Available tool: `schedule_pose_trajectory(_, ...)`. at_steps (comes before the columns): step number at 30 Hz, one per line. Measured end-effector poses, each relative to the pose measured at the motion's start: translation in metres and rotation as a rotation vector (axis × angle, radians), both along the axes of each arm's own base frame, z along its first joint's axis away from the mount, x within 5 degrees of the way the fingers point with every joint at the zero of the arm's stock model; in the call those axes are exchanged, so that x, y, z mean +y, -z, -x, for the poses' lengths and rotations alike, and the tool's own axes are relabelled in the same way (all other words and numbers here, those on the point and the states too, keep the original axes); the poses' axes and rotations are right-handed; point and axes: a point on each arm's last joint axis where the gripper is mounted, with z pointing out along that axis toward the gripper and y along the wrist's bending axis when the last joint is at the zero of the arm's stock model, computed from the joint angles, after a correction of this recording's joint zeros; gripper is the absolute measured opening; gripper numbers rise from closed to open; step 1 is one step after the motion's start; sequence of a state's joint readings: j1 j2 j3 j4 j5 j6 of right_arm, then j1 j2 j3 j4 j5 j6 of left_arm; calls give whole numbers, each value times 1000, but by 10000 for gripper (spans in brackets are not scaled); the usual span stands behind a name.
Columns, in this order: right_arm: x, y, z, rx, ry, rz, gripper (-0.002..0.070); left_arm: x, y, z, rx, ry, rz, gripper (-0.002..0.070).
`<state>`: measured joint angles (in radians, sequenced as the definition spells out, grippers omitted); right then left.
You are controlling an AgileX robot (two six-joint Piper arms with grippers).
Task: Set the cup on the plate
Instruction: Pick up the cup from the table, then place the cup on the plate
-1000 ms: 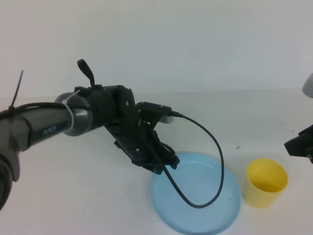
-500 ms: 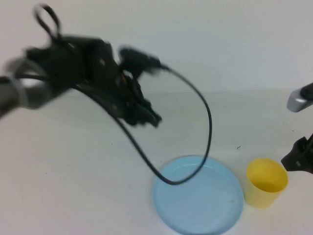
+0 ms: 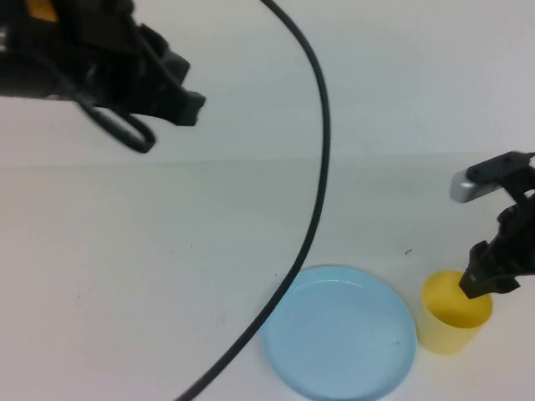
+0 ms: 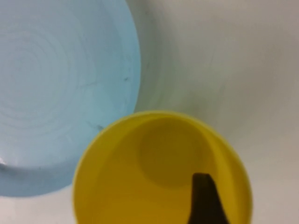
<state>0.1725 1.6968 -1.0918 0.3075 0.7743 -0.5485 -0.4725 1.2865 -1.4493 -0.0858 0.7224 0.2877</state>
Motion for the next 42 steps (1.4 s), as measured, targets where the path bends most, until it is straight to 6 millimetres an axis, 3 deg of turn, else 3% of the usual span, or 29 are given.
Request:
schedule_pose_trajectory(2,4,7,-4,17,-22,17,388,5,-1,9,-36,6,1,1)
schedule_pose_trajectory(6,14,15,-14,34,-56,30,218,16,4,30,-79,5,9,1)
schedule_pose_trajectory(9,17,14,-20,44,-76,40,74,27,16,46,-118,-4,-19,1)
schedule_pose_trajectory(11,15,9,-22,44,-100,68,40,34,27,55,-141,-11,-51,1)
schedule_pose_trajectory(15,11,-12,-29,71,-90,131,31,50,54,74,-164,-55,-83,1)
schedule_pose_trajectory(20,17,-54,-33,33,-34,73,31,72,76,104,-239,-128,-68,1)
schedule_pose_trajectory(25,52,-84,-22,-28,-96,-4,31,100,92,127,-332,-250,-163,1)
schedule_pose_trajectory(29,100,-78,-7,-40,-202,-16,31,118,107,133,-348,-425,-151,1)
schedule_pose_trajectory(34,145,-51,1,-27,-266,-8,31,123,117,133,-378,-516,-59,1)
schedule_pose_trajectory(42,156,-9,-10,11,-250,86,31,122,117,132,-396,-500,-62,1)
